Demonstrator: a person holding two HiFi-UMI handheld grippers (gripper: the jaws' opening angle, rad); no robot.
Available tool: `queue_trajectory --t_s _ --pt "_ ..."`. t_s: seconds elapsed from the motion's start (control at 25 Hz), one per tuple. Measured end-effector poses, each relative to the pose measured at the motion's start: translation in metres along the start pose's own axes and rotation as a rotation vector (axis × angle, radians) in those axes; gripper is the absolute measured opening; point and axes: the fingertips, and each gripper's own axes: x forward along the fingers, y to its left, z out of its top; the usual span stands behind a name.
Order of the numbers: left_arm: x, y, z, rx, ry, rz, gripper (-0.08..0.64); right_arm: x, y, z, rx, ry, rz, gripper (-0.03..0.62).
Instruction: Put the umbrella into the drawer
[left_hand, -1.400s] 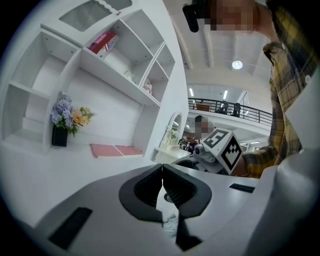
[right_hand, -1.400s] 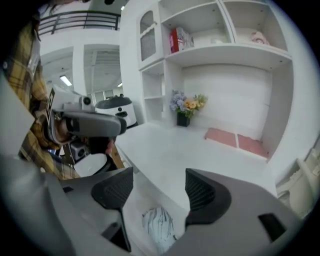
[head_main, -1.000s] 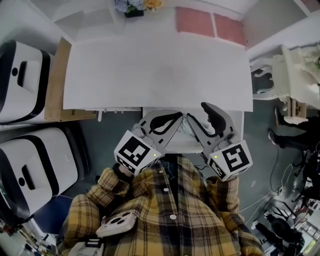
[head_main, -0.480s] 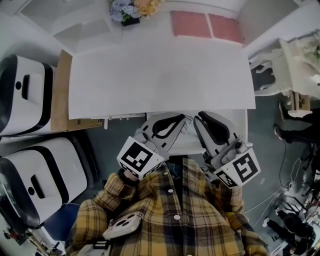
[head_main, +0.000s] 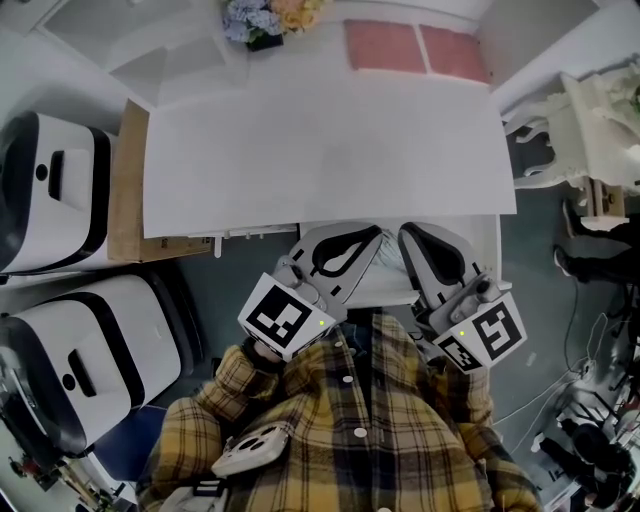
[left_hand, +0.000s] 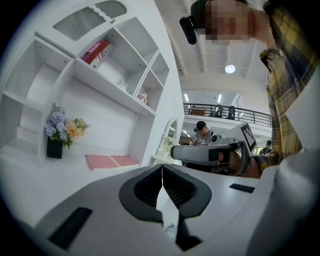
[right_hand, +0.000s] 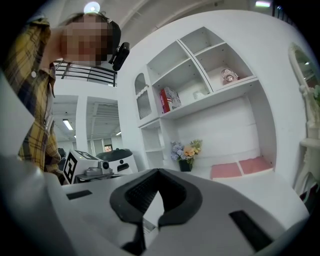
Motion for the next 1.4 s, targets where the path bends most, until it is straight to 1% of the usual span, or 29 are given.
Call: queue_trajectory --t_s 0.32,0.52,0.88,1.2,1.4 --pt "-0.004 -0.003 0.01 0.002 -0.019 0.001 0.021 0.002 0.005 -0.002 0.005 0.015 0.015 0.017" --pt "-0.006 -0.005 0.007 0.016 -0.005 -0.006 0.021 0.002 0.007 -0.002 0.005 0.015 0.022 0.017" --pt "-0.012 -0.005 0.01 0.012 -0.028 0.003 0.021 0.003 0.013 -0.001 0.001 0.002 0.026 0.017" --pt "-0.013 -0.005 0.013 0.021 -0.029 0.0 0.021 0.003 0.014 0.001 -0.004 0.006 0.02 0.015" --pt "-0.015 -0.006 0.013 0.029 -0.02 -0.01 0.021 0.004 0.014 0.0 0.011 0.008 0.026 0.017"
